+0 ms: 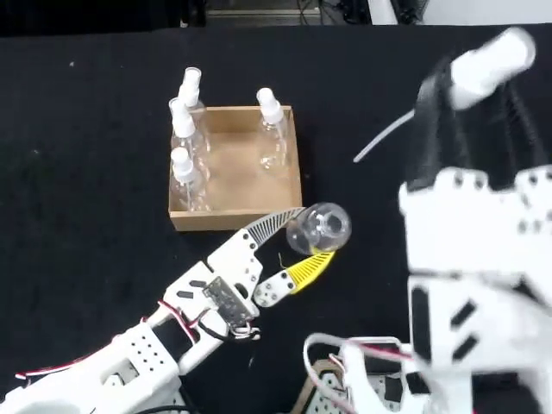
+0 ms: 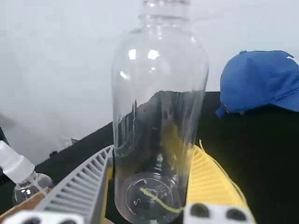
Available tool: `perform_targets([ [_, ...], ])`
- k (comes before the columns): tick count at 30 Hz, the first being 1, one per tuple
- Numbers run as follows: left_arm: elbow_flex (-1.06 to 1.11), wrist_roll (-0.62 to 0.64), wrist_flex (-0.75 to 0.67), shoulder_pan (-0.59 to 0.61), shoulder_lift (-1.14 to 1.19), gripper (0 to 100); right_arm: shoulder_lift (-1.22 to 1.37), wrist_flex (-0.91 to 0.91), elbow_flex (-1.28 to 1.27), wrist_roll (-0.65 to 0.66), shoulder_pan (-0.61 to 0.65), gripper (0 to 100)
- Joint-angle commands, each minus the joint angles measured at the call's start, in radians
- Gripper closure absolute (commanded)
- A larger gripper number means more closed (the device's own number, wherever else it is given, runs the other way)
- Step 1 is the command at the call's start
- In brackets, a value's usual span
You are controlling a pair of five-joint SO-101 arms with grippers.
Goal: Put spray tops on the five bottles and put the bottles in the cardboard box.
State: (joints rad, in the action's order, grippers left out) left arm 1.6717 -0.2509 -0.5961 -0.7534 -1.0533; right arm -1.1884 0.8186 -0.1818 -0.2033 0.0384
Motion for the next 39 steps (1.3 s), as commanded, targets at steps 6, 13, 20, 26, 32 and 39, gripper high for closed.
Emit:
perform_targets([
  [6,0.021,0.315,0.003,0.081,-0.017,97,-0.341,-0.11,-0.302,0.137,0.164,98.6],
  [13,0.021,0.321,0.003,0.087,-0.008,97,-0.395,-0.203,-0.403,0.126,0.167,98.6],
  [20,0.021,0.327,0.058,0.088,-0.011,97,-0.306,-0.285,-0.427,0.031,0.187,98.4],
  [26,0.021,0.322,0.08,0.088,-0.017,97,-0.257,-0.287,-0.43,0.163,0.385,98.6],
  [32,0.021,0.322,0.08,0.088,-0.017,97,-0.237,-0.285,-0.466,0.221,0.396,98.7],
  [39,0.021,0.322,0.08,0.088,-0.017,97,-0.236,-0.285,-0.486,0.222,0.344,98.7],
])
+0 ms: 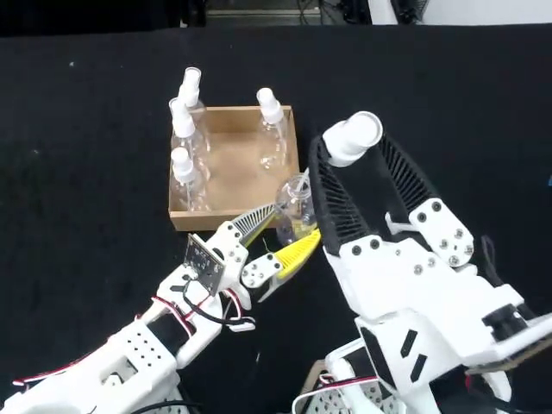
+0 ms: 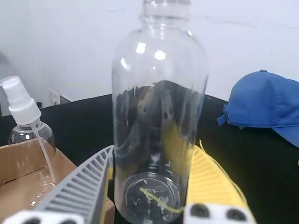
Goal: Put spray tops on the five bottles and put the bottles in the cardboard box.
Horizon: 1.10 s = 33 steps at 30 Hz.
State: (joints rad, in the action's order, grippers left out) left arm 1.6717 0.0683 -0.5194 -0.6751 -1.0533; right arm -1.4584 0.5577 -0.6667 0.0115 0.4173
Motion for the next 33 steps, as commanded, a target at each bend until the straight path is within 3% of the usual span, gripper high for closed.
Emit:
perform_targets([
  [1,0.021,0.005,0.003,0.01,-0.017,97,0.035,-0.026,-0.01,0.008,-0.048,98.7],
  [14,0.021,0.003,0.003,0.018,-0.017,97,-0.059,0.052,-0.166,0.006,-0.052,97.7],
  [17,0.021,0.003,0.003,0.018,-0.017,97,-0.102,0.133,-0.173,0.0,-0.048,89.0],
  [21,0.021,0.006,0.005,0.018,-0.017,97,-0.108,0.215,-0.174,0.006,0.057,77.0],
  [25,0.021,0.003,0.006,0.018,-0.017,97,-0.108,0.233,-0.174,0.008,0.121,77.7],
  [29,0.021,0.003,0.008,0.018,-0.017,97,-0.116,0.242,-0.163,0.032,0.12,77.7],
  [33,0.021,0.003,0.009,0.018,-0.017,97,-0.116,0.377,-0.045,0.075,0.075,78.5],
])
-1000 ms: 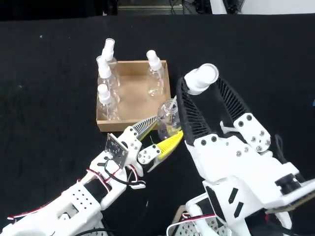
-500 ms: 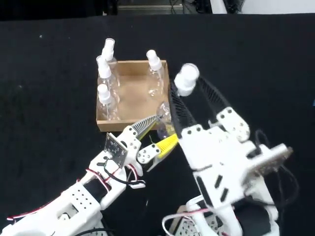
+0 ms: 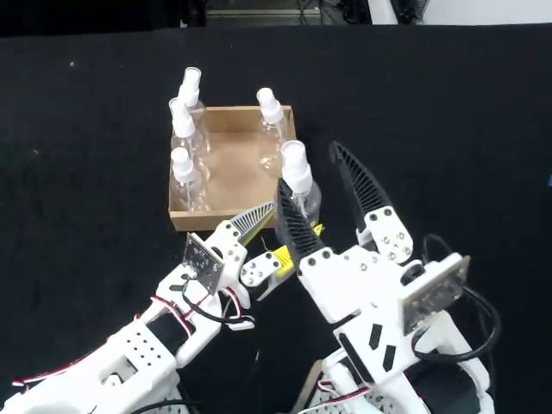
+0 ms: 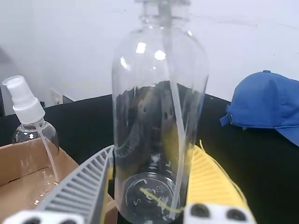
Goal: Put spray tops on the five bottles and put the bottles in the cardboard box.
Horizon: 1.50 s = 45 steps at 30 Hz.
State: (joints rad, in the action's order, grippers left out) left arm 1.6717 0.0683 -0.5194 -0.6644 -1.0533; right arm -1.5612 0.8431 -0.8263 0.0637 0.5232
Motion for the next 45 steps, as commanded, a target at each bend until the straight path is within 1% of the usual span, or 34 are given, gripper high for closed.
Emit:
perform_targets([
  [1,0.021,0.003,0.009,0.007,-0.017,97,-0.015,0.146,0.153,0.023,-0.051,79.2],
  [5,0.021,0.002,0.008,0.007,-0.017,97,-0.015,0.356,0.22,-0.041,-0.066,80.4],
  [7,0.021,0.002,0.005,0.007,-0.017,97,-0.015,0.419,0.216,-0.051,-0.072,80.4],
  [9,0.021,0.002,0.003,0.007,-0.017,97,-0.018,0.443,0.2,-0.051,-0.091,80.1],
  [11,0.021,0.002,0.002,0.007,-0.017,97,-0.039,0.436,0.176,-0.051,-0.121,80.1],
  [13,0.019,0.002,0.0,0.002,-0.017,97,-0.073,0.391,0.134,-0.051,-0.126,80.1],
  [15,0.021,0.002,-0.032,-0.001,-0.017,97,-0.116,0.364,0.085,-0.029,-0.124,79.4],
  [17,0.021,0.002,-0.046,-0.001,-0.015,97,-0.159,0.358,0.033,0.011,-0.106,74.3],
  [20,0.021,0.002,-0.046,-0.001,-0.015,97,-0.217,0.391,-0.047,0.023,-0.026,62.7],
  [22,0.021,0.002,-0.046,-0.001,-0.014,97,-0.255,0.396,-0.09,0.025,0.012,58.7],
  [24,0.021,0.002,-0.046,-0.002,-0.014,97,-0.292,0.381,-0.128,0.025,0.031,58.2],
  [28,0.021,0.002,-0.046,-0.005,-0.014,97,-0.334,0.305,-0.243,0.025,0.028,58.3],
  [31,0.021,0.002,-0.046,-0.038,-0.014,97,-0.355,0.272,-0.315,0.021,0.026,58.3],
  [45,0.021,0.002,-0.046,-0.05,-0.017,97,-0.371,0.27,-0.294,0.018,0.026,58.3],
])
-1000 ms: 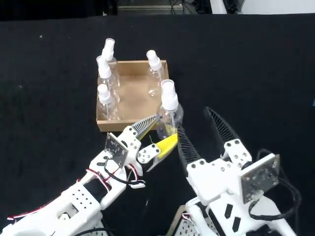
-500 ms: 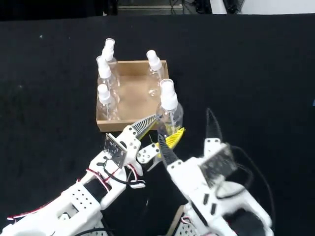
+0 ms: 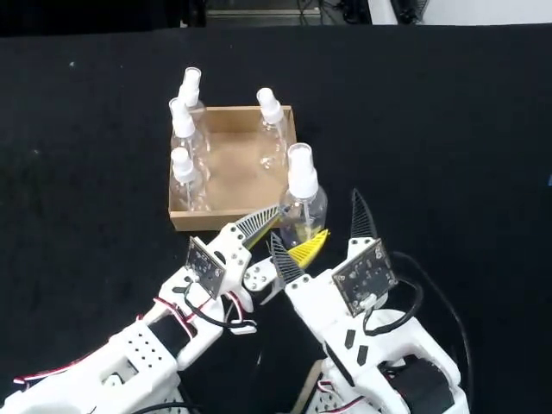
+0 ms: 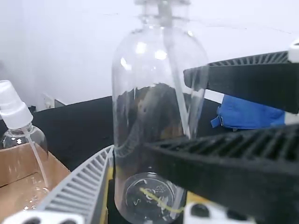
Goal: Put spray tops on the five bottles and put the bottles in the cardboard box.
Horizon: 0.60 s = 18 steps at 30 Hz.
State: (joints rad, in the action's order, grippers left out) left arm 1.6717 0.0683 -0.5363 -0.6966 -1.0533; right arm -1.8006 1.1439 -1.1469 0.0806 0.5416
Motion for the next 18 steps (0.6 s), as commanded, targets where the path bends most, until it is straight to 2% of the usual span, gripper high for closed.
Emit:
perform_targets([
  [1,0.021,0.002,-0.029,-0.015,-0.017,97,-0.131,-0.031,0.03,0.002,0.008,58.3],
  [5,0.021,0.002,-0.028,-0.021,-0.012,97,-0.131,-0.021,0.076,0.0,0.008,59.3],
  [11,0.021,0.002,-0.028,-0.022,-0.009,97,-0.131,-0.023,0.094,0.0,0.008,69.0],
  [18,0.021,0.002,0.028,-0.042,-0.017,97,-0.13,-0.021,0.084,0.003,0.006,63.7],
])
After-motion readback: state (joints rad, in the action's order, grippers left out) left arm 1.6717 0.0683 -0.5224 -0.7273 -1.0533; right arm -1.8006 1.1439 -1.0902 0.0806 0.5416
